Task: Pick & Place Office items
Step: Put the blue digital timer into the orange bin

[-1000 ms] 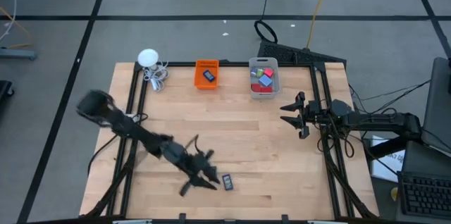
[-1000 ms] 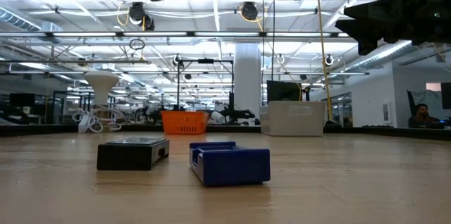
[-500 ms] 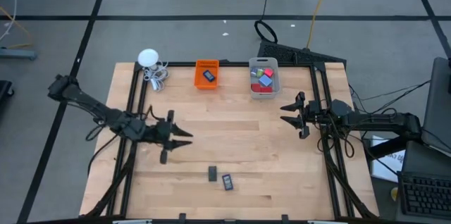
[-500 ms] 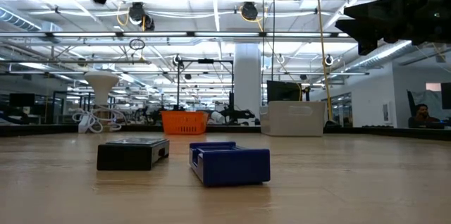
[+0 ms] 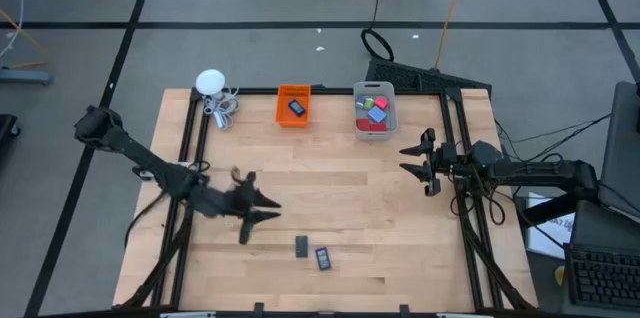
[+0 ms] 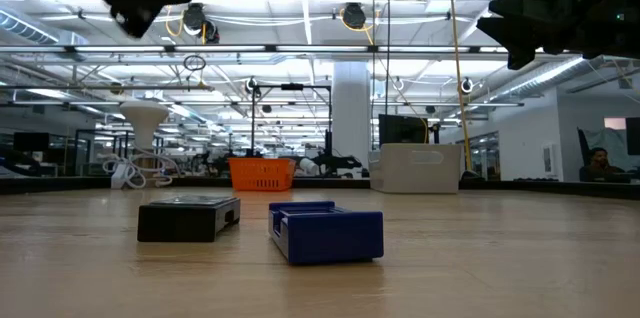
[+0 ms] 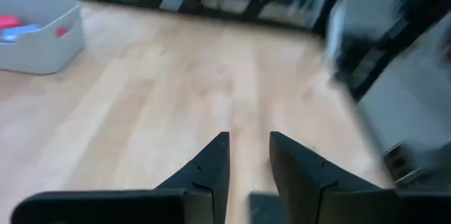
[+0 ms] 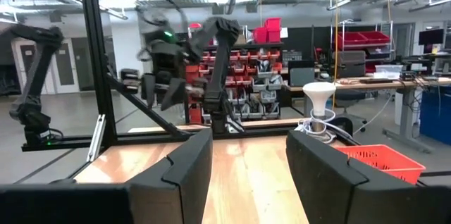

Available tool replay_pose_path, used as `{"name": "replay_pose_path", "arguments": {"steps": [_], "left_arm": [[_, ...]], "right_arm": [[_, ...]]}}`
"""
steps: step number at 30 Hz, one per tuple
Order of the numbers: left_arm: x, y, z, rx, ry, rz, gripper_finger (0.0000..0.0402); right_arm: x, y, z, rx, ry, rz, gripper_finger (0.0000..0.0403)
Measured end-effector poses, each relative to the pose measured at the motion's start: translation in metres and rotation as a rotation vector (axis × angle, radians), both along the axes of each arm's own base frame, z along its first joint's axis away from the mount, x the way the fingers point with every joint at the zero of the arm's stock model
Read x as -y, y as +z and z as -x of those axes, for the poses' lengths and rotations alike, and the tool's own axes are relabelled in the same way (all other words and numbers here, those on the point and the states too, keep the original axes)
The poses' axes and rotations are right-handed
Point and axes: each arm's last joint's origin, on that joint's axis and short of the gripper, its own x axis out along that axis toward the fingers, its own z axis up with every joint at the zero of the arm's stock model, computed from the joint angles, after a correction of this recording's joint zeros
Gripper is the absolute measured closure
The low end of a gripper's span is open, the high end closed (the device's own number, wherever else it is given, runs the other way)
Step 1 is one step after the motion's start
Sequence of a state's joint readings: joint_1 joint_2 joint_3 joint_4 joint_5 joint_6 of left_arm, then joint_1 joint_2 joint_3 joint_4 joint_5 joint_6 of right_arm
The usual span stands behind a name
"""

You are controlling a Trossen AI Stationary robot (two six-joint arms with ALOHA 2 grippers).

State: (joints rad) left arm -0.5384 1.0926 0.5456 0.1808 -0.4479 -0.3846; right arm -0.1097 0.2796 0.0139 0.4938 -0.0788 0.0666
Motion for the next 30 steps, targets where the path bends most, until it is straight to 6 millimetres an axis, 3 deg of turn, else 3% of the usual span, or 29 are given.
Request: {"name": "replay_pose_path", "arguments": {"steps": [4,7,14,19,25,30], "left_arm": [[0.025,0.018,-0.035,-0.267,0.024,-0.105,0.032],[0.046,0.019,-0.062,-0.469,-0.019,-0.103,0.0335],[0.086,-0.015,-0.112,-0.716,-0.182,-0.057,0.0348],[0.088,-0.04,-0.134,-0.748,-0.141,-0.033,0.0312],[0.084,-0.046,-0.162,-0.581,-0.191,-0.015,0.0229],[0.068,-0.055,-0.172,-0.577,-0.122,-0.089,0.0173]], "right_arm": [[0.0,0.0,0.0,0.001,0.0,0.0,0.0232],[0.0,0.0,0.0,0.002,0.0,0.0,0.0232],[0.0,0.0,0.0,0.003,0.0,0.0,0.0232],[0.0,0.0,0.0,0.003,0.0,0.001,0.0232],[0.0,0.0,0.0,0.002,0.001,0.001,0.0232],[0.0,0.0,0.0,0.002,0.001,0.0,0.0232]]}}
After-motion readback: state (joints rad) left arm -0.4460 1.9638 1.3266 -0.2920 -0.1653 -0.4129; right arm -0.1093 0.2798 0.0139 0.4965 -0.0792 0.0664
